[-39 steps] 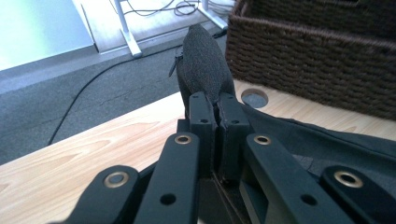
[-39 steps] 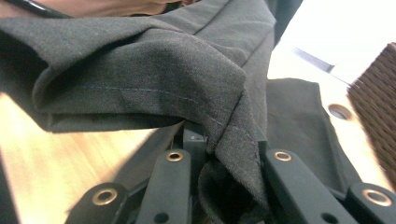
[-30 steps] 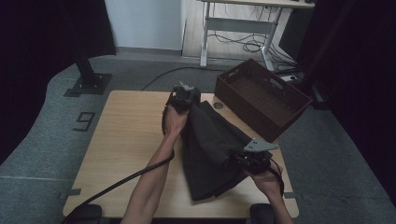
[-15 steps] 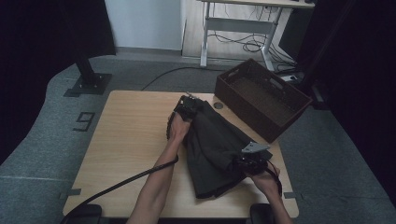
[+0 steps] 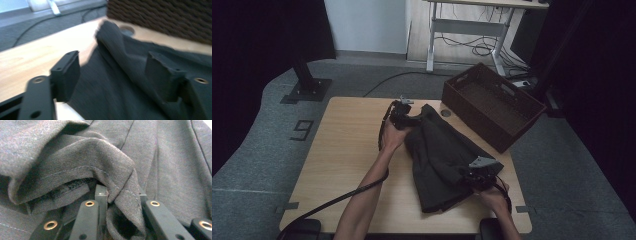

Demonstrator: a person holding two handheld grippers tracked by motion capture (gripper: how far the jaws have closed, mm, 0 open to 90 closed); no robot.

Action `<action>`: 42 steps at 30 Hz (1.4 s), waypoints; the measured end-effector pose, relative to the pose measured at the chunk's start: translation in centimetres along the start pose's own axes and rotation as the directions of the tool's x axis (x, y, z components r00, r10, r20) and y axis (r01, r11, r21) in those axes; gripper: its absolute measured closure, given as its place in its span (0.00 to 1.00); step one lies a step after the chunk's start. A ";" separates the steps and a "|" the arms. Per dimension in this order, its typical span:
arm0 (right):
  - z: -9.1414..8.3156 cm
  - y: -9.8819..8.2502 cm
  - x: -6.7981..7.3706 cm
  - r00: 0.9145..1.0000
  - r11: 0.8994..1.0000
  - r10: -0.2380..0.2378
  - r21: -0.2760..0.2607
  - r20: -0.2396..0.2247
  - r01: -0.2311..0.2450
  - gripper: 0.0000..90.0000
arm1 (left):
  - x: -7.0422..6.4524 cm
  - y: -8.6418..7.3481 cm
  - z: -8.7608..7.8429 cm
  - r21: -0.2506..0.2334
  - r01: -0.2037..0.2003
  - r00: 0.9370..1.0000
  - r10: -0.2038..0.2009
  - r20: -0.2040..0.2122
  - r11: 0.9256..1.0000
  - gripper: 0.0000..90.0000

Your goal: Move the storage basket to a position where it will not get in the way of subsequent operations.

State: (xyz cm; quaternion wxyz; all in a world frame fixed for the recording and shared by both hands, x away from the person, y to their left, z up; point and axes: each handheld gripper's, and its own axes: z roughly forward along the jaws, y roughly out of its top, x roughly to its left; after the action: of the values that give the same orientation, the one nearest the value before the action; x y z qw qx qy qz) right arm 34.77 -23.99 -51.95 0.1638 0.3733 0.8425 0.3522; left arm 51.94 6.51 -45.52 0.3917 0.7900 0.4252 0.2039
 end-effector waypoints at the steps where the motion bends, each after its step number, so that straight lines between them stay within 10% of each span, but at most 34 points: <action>1: 0.0 -0.1 0.0 1.000 1.000 0.003 0.000 -0.001 -0.003 0.81 | -0.3 -0.4 -0.2 0.005 -0.015 1.000 0.015 0.000 1.000 0.23; 12: 0.5 -1.0 0.0 0.999 0.999 -0.030 0.036 0.014 0.030 0.64 | -3.2 -5.8 -1.7 0.092 -0.069 0.997 0.064 0.051 0.993 0.00; 20: 0.8 -2.0 -0.9 0.999 0.999 0.045 0.019 0.016 -0.046 0.39 | -5.8 -9.2 -2.1 0.127 -0.124 0.989 0.111 0.101 0.984 0.00; 25: 1.2 -2.3 -0.9 0.998 0.998 0.069 0.014 -0.012 -0.069 0.38 | -6.8 -11.0 -1.2 0.191 -0.202 0.979 0.193 0.066 0.961 0.00; 42: 3.4 -0.3 4.0 0.997 1.000 0.007 -0.003 -0.077 -0.007 0.34 | -1.5 -13.4 -3.6 0.233 -0.100 0.994 0.107 -0.018 0.967 0.01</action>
State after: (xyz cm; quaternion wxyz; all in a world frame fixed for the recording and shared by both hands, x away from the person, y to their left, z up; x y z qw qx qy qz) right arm 33.73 -19.54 -54.59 0.1306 0.3622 0.8463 0.3682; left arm 41.90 11.34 -53.90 0.2792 0.8482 0.4103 0.1849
